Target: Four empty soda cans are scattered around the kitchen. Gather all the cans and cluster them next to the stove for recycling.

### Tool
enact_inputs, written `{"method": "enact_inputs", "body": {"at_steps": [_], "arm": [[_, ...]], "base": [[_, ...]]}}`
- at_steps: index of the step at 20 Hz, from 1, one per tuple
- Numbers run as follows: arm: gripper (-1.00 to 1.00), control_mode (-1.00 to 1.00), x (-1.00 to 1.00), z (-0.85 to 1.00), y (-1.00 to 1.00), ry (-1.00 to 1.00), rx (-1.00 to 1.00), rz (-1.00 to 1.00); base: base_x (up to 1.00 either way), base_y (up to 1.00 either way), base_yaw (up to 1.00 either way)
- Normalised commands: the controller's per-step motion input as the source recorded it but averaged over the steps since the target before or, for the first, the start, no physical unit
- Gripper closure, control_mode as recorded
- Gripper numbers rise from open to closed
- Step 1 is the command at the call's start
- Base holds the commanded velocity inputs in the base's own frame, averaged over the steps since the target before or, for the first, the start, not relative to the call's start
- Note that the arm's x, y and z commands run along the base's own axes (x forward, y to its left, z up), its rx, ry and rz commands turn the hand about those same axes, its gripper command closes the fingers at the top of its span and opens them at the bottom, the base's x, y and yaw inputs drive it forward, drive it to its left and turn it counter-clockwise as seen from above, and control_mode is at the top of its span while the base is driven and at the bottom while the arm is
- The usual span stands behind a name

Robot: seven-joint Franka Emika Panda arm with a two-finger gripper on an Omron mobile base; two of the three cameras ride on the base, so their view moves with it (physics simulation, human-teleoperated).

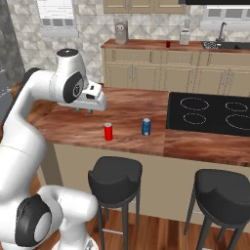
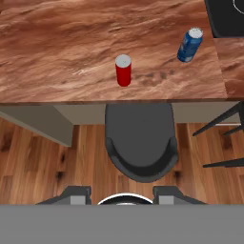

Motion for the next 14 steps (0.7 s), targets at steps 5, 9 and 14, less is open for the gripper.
{"method": "enact_inputs", "body": {"at_steps": [5,9,14], "arm": [[-1.00,-1.00,0.07,-0.26,0.04,0.00,0.00,0.00],[-1.00,-1.00,0.33,-0.57,0.02,0.04,0.00,0.00],[-1.00,-1.00,0.40,-0.55,0.08,0.07,0.00,-0.01]], "base": [[0.00,0.00,0.00],[0.00,0.00,0.00],[0.00,0.00,0.00]]}}
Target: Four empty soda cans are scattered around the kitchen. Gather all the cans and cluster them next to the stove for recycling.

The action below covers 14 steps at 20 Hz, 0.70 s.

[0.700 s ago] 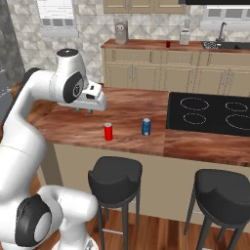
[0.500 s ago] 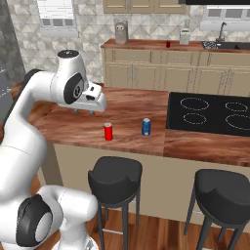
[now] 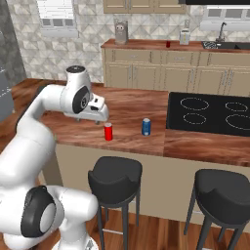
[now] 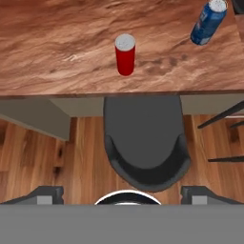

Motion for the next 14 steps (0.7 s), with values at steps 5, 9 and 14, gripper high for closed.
{"method": "enact_inputs", "body": {"at_steps": [5,9,14], "arm": [[-1.00,-1.00,0.40,-0.42,0.08,0.02,0.00,0.00],[-1.00,-1.00,0.37,-0.34,0.00,0.00,0.00,0.00],[-1.00,-1.00,0.40,-0.26,0.00,0.00,0.00,0.00]], "base": [[0.00,0.00,0.00],[0.00,0.00,0.00],[0.00,0.00,0.00]]}}
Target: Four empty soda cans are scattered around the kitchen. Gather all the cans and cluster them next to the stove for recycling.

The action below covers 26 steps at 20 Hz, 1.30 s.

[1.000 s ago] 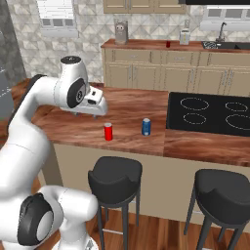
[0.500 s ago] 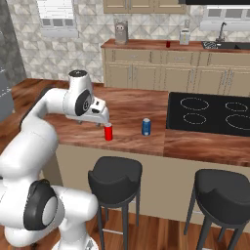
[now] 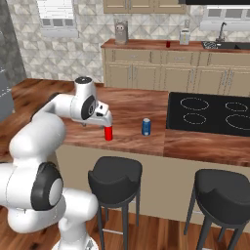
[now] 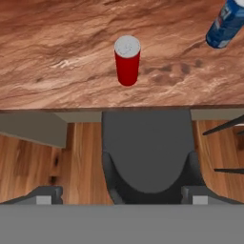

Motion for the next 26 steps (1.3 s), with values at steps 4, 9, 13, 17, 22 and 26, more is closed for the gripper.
{"method": "enact_inputs", "body": {"at_steps": [4,9,13,17,22,26], "arm": [[-1.00,-1.00,0.33,-0.23,0.00,0.00,0.00,0.00],[-1.00,-1.00,0.30,-0.14,0.00,0.00,0.00,0.00],[-1.00,-1.00,0.30,-0.11,0.00,0.00,0.00,0.00],[-1.00,-1.00,0.24,-0.08,0.00,0.00,0.00,0.00],[-1.00,-1.00,0.25,-0.20,0.00,0.00,0.00,0.00],[-1.00,-1.00,0.29,-0.18,0.00,0.00,0.00,0.00]], "base": [[0.00,0.00,0.00],[0.00,0.00,0.00],[0.00,0.00,0.00],[0.00,0.00,0.00],[0.00,0.00,0.00],[0.00,0.00,0.00]]}}
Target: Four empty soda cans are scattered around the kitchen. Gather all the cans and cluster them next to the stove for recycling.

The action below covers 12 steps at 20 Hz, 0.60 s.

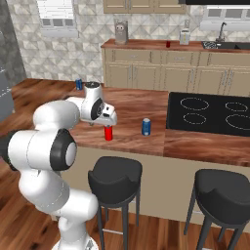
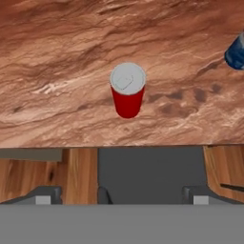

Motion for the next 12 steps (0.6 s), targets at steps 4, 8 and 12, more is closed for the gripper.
{"method": "enact_inputs", "body": {"at_steps": [4,8,12], "arm": [[-1.00,-1.00,0.27,-0.15,0.00,0.00,0.00,0.00],[-1.00,-1.00,0.32,-0.16,0.00,0.00,0.00,0.00],[-1.00,-1.00,0.40,-0.17,0.00,0.00,0.00,0.00]], "base": [[0.00,0.00,0.00],[0.00,0.00,0.00],[0.00,0.00,0.00]]}}
